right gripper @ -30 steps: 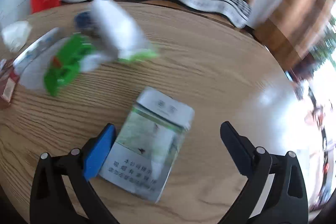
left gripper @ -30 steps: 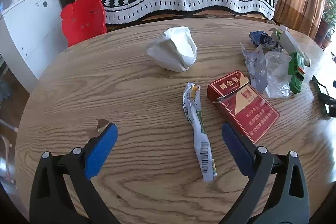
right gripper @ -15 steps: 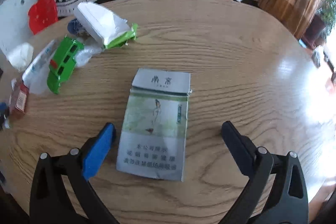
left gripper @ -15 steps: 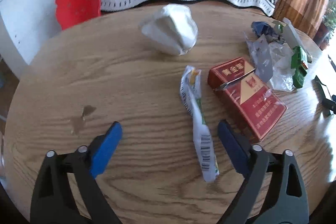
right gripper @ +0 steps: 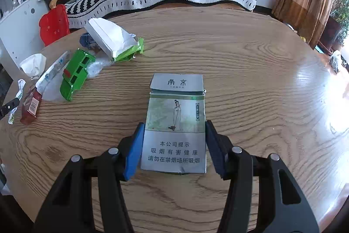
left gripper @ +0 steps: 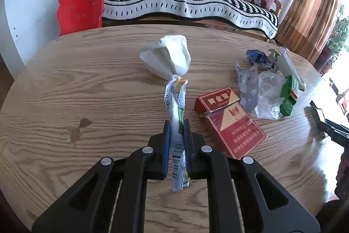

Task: Collect trash
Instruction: 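Grasp the barcoded snack wrapper with the left gripper while the right grasps the green-white cigarette pack, then carry the wrapper and cigarette pack to the bin and open both grippers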

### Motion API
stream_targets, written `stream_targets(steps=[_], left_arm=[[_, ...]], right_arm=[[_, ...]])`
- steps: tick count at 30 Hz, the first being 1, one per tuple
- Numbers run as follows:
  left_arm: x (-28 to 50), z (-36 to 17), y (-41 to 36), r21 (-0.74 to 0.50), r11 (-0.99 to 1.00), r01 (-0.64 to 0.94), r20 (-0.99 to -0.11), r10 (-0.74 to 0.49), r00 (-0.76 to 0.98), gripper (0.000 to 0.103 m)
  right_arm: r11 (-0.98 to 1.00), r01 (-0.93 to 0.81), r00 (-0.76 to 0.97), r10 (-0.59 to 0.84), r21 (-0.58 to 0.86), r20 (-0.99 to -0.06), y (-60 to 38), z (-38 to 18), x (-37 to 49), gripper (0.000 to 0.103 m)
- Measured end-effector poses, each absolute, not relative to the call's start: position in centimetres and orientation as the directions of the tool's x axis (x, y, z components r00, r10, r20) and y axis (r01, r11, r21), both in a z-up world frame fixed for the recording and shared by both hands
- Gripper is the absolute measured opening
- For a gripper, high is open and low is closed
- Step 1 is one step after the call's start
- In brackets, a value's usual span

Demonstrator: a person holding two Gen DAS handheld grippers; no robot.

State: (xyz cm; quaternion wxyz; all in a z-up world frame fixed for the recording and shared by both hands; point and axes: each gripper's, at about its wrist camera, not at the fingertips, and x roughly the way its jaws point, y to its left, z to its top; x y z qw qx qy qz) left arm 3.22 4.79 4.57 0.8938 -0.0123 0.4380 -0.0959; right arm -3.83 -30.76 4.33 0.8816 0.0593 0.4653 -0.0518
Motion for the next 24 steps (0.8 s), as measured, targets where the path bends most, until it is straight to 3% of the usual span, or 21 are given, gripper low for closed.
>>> stream_targets(steps=[6,11,19,24], left_arm=[[3.0,4.5,4.5,-0.091,0.981,0.173,-0.779,-0.178,0.601,0.011],[-0.1,7.8,1.4,-0.084,0.961,0.264,-0.748,-0.236,0.620,0.011],[-9.6,14.6,-15.2,-0.005,0.777,0.629,-0.682,-0.462,0.566,0.011],[-16.4,14.4,-26.9,-0.021,0.582,0.813,-0.722,-0.572,0.390,0.011]], right_arm=[[0.985,0.166,0.590,-0.057,0.052,-0.806,-31.2,5.7,-4.8,0.054],[0.971,0.195,0.663,-0.024,0.141,-0.748,-33.4,8.5,-9.8,0.054],[0.922,0.287,0.721,-0.029,0.261,-0.693,-41.3,12.0,-22.0,0.055],[0.882,0.352,0.742,-0.059,0.313,-0.668,-47.4,13.5,-29.9,0.055]])
